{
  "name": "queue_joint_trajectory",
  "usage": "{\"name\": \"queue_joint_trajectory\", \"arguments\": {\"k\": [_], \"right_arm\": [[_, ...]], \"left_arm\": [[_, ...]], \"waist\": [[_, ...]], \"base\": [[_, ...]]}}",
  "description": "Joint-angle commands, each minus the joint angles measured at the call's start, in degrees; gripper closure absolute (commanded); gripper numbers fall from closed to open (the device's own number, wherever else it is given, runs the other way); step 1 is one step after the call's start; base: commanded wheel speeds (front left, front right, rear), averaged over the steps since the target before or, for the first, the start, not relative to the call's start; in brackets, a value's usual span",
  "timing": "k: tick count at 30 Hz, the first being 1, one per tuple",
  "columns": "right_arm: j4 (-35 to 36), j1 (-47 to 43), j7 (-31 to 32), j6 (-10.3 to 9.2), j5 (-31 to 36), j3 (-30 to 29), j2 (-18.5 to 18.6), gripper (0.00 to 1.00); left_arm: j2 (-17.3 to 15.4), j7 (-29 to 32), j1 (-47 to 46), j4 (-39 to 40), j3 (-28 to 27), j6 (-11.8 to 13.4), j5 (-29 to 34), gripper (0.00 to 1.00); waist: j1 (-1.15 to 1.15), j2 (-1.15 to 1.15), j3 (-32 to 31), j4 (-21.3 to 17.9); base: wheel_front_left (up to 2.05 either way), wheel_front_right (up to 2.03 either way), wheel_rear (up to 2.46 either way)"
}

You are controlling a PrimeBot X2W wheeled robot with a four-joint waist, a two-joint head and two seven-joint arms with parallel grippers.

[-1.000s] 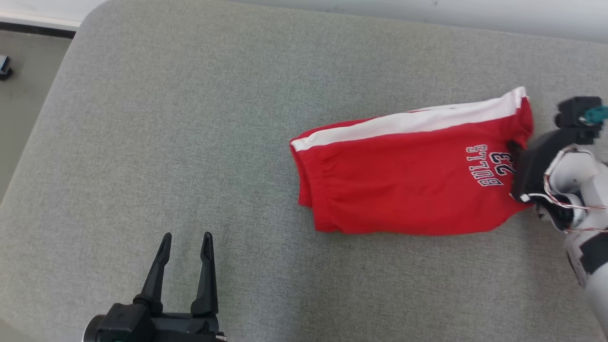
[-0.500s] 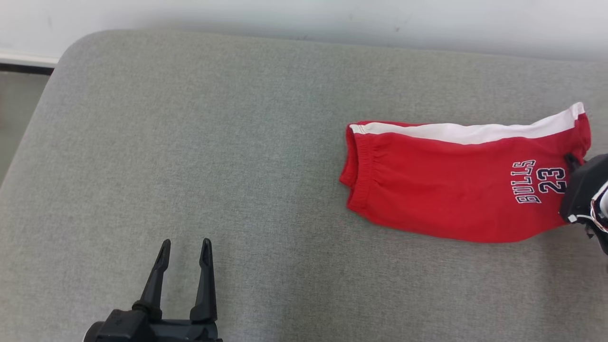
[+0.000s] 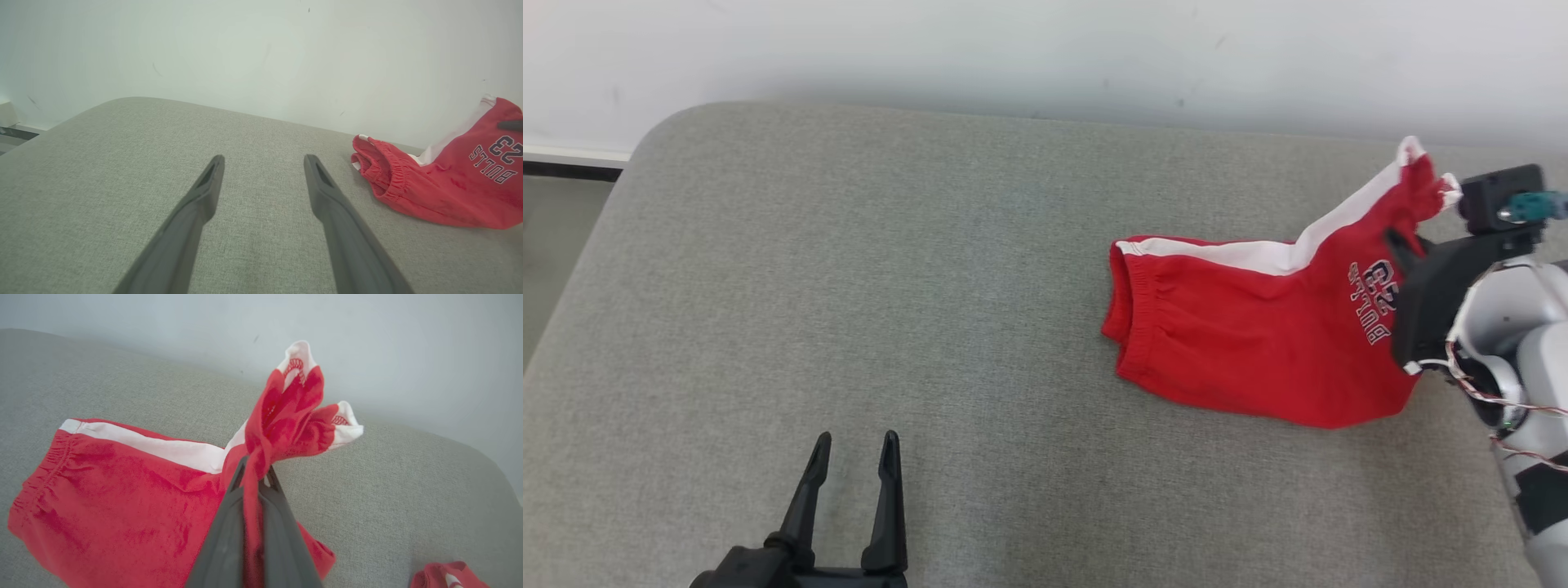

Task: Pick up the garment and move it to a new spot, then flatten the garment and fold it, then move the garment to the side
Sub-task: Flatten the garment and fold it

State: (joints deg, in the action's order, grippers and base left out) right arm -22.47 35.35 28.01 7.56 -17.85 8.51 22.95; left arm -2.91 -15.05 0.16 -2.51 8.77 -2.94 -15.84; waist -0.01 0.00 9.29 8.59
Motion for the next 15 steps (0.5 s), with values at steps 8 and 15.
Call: {"name": "queue_joint_trajectory", "arguments": {"k": [8,15], "right_arm": [[-1.85,3.70,3.66,-0.18,-1.47,6.00,-4.35,1.00],[-9.10,6.95,3.37,-0.17,-2.98,9.88,-9.41,1.00]], "left_arm": [[0.02,-0.15,0.48,-0.24,2.30,0.06,-0.14,0.00],[0.02,-0.15,0.00,0.05,3.40,0.71,-0.82,0.00]], "waist": [[0.01,0.00,-0.35,3.52],[0.01,0.00,0.82,6.83]], "base": [[0.00,0.00,0.00],[0.00,0.00,0.00]]}}
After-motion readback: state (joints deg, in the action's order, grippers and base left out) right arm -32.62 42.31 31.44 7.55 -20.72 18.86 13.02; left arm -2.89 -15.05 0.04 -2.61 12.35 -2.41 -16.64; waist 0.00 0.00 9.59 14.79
